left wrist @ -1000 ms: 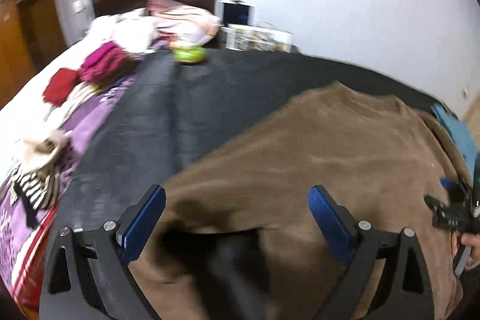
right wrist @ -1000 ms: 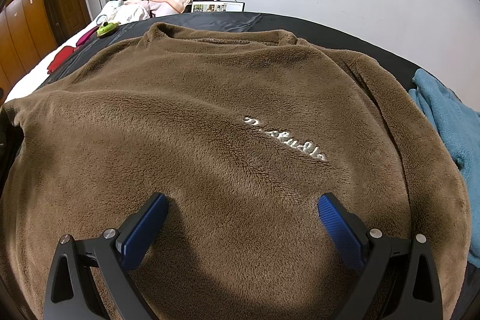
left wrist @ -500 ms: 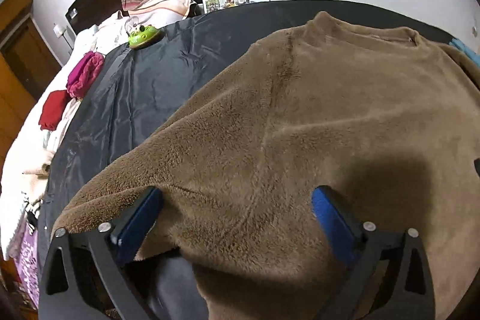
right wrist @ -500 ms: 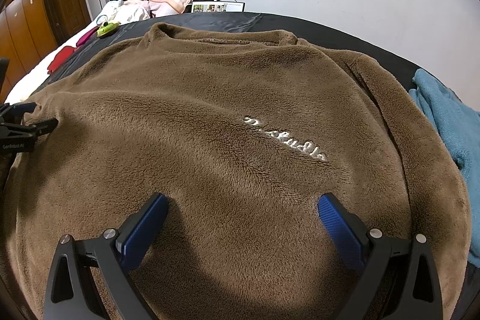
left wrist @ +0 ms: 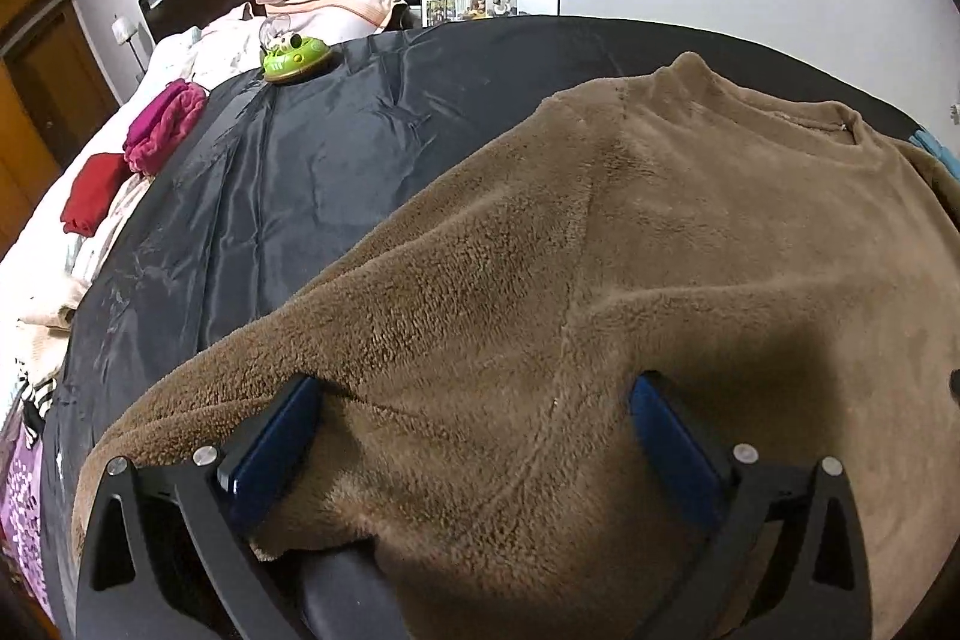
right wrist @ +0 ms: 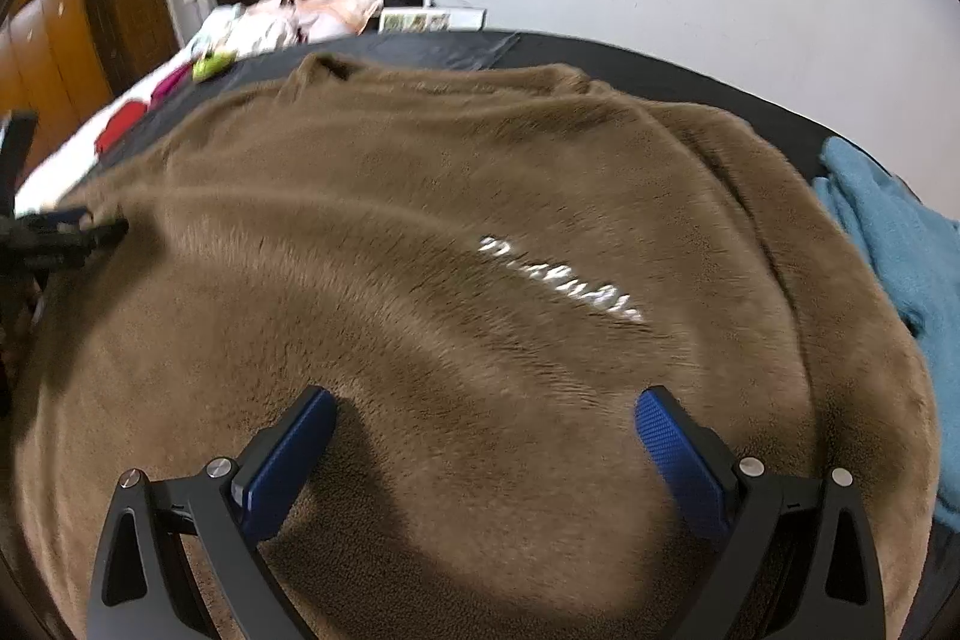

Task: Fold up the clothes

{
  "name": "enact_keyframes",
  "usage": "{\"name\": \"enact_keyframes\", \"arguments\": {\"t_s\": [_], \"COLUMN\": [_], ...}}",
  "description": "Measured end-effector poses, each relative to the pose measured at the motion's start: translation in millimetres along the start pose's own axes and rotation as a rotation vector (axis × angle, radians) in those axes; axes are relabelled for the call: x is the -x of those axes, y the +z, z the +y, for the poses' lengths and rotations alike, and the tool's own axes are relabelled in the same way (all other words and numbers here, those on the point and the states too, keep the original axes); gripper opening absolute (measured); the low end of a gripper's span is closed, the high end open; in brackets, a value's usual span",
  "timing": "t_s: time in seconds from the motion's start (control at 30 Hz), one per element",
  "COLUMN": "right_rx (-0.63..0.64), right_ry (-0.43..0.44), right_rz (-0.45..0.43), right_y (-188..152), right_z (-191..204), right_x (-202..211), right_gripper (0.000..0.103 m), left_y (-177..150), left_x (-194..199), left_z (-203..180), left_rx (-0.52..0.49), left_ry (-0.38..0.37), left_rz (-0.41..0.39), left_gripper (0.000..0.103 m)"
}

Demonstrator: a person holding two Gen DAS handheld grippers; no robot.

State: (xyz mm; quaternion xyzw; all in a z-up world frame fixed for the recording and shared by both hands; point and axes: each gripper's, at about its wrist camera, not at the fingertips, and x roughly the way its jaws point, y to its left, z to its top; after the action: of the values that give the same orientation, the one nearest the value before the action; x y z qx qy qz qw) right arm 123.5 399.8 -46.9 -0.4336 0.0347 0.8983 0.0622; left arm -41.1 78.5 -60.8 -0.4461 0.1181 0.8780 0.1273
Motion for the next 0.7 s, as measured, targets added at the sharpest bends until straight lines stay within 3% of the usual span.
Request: {"name": "enact_keyframes", "arguments": {"t_s": [0.1,0.23,0.7], "right_rx": [-0.053,-0.058,-0.017], "right_ry": [-0.055,-0.115,-0.092], "right_rz": [-0.043,0.037,0.052], "right_y": [5.9,13.3,40.1], "right_z": [-18.5,-33.1,-27.7], "right_x": [8.6,-17.7,-44.8], "right_gripper": [0.102,0.102,0.102], "left_y": [0.7,4.6,21.9], "left_x": [-1.0,-4.1,-21.0], "left_z": [1.6,5.4,22.9], "left_rx": [0.003,0.009,0.037], "left_ry": [0.000,0.008,0.029], "left_rz": [-0.005,-0.012,-0.034], "left_gripper": [0.103,0.103,0.103]}}
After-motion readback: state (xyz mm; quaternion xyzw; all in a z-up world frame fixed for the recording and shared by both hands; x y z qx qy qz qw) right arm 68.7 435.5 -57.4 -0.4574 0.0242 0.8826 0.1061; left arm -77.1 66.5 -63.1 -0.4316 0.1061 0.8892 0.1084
